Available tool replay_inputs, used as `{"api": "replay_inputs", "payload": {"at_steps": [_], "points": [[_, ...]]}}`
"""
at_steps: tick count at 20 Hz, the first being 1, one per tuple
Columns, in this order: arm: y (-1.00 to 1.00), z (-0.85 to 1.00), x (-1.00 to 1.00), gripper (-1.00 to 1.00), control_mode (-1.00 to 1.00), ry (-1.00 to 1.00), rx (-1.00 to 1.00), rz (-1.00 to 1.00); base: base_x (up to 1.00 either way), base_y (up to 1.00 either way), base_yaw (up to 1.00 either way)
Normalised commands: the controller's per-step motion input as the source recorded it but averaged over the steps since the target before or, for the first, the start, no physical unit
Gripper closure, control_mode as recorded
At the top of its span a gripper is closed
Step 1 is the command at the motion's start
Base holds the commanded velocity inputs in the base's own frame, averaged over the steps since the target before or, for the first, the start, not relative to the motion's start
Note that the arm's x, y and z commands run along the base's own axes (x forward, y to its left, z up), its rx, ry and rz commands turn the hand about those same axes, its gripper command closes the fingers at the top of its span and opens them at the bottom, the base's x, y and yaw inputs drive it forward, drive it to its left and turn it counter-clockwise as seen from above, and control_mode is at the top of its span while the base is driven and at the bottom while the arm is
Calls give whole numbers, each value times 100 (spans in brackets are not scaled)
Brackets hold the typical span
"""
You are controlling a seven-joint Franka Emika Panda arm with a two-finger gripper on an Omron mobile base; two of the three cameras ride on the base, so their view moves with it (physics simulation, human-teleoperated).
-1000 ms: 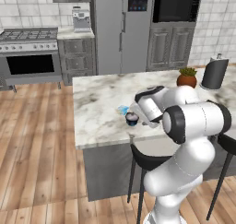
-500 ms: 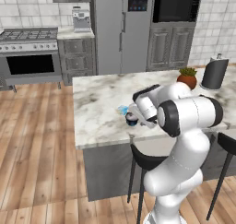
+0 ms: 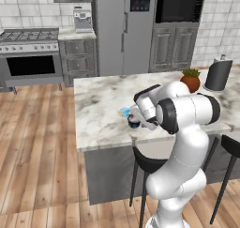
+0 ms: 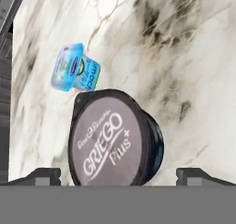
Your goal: Stack the yogurt containers by placing the smaller containers on top of the larger containers.
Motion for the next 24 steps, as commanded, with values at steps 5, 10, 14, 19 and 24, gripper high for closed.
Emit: {"api": "replay_inputs", "payload": {"at_steps": [5,10,14,19,24], "points": [[1,-8,13,-100,-100,0,0,0,0,0,0],[6,-7,5,-100,-100,0,0,0,0,0,0],[8,-8,1,-100,-100,0,0,0,0,0,0],[4,-10,1,-100,-100,0,0,0,0,0,0],[0,-14,2,-100,-100,0,0,0,0,0,0]]}}
